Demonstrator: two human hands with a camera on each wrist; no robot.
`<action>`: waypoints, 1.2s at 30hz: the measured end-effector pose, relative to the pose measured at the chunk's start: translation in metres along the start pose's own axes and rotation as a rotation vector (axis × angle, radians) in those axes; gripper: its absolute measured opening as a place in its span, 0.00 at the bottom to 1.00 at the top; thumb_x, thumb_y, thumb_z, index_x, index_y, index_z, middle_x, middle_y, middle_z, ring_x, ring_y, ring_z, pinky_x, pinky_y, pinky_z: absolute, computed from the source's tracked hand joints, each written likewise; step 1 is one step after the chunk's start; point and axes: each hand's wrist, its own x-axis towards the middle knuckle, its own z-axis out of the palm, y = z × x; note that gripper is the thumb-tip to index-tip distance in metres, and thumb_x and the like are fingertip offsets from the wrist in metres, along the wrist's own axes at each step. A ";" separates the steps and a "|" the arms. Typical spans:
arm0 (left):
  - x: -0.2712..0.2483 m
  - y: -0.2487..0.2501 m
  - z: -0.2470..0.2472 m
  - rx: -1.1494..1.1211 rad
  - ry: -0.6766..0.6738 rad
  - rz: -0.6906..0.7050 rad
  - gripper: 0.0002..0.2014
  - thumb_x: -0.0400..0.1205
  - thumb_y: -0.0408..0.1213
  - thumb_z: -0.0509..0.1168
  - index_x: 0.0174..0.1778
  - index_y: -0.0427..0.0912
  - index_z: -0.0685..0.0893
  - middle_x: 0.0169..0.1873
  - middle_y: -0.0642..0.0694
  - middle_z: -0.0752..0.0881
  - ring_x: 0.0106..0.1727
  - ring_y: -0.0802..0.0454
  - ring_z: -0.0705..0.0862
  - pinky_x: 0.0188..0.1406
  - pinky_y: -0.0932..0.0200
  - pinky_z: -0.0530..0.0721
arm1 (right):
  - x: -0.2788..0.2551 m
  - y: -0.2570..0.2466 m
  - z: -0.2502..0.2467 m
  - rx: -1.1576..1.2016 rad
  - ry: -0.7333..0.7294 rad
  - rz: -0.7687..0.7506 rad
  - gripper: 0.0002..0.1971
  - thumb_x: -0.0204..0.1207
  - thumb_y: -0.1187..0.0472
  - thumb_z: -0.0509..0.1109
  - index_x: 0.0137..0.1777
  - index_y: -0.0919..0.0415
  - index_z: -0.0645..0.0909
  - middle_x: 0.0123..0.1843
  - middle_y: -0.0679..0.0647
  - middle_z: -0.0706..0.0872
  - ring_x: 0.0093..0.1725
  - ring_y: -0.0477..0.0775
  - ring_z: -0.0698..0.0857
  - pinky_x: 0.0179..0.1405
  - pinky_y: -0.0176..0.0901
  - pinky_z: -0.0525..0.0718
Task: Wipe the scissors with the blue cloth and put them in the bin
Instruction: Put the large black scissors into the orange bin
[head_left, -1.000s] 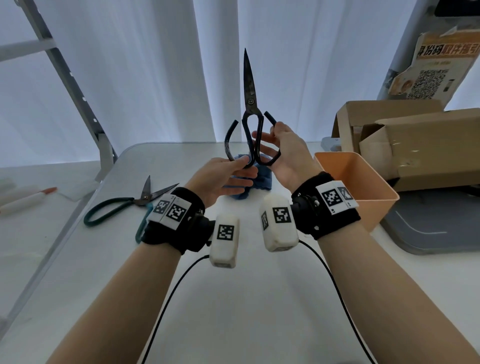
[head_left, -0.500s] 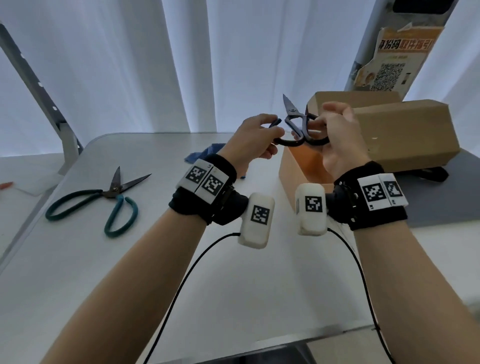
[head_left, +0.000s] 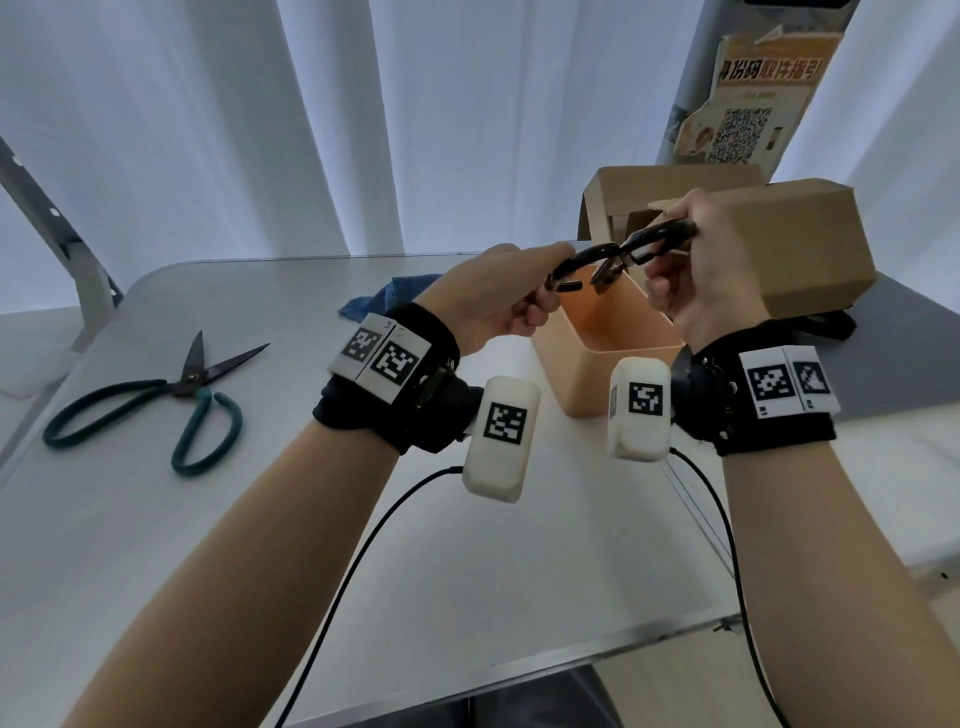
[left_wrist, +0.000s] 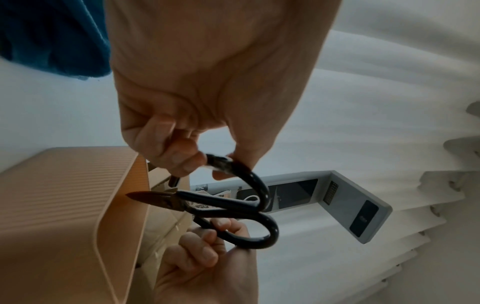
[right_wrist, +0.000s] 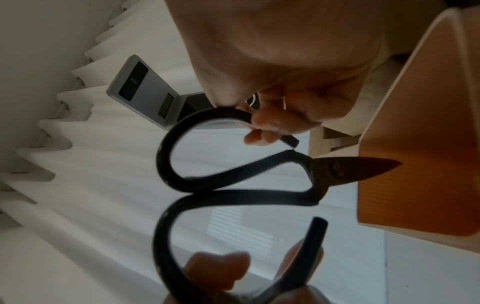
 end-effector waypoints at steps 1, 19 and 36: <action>0.001 -0.002 0.001 0.001 0.000 -0.011 0.10 0.88 0.46 0.60 0.50 0.41 0.76 0.26 0.50 0.73 0.24 0.57 0.68 0.22 0.68 0.68 | 0.001 0.003 -0.001 -0.018 -0.006 0.029 0.15 0.75 0.51 0.61 0.49 0.63 0.82 0.25 0.50 0.78 0.21 0.46 0.72 0.18 0.34 0.67; 0.045 -0.027 -0.024 -0.067 0.363 -0.025 0.10 0.88 0.41 0.61 0.51 0.36 0.80 0.34 0.44 0.78 0.29 0.55 0.75 0.22 0.68 0.74 | 0.021 0.029 0.049 -0.174 -0.146 0.008 0.11 0.86 0.55 0.64 0.50 0.62 0.81 0.46 0.60 0.92 0.43 0.55 0.91 0.45 0.45 0.91; 0.057 -0.042 -0.006 -0.097 0.174 -0.040 0.21 0.88 0.45 0.63 0.71 0.34 0.76 0.48 0.40 0.83 0.43 0.50 0.85 0.42 0.60 0.83 | 0.027 0.036 0.048 -0.279 0.058 0.039 0.05 0.81 0.57 0.65 0.48 0.57 0.80 0.39 0.49 0.77 0.35 0.46 0.74 0.31 0.38 0.74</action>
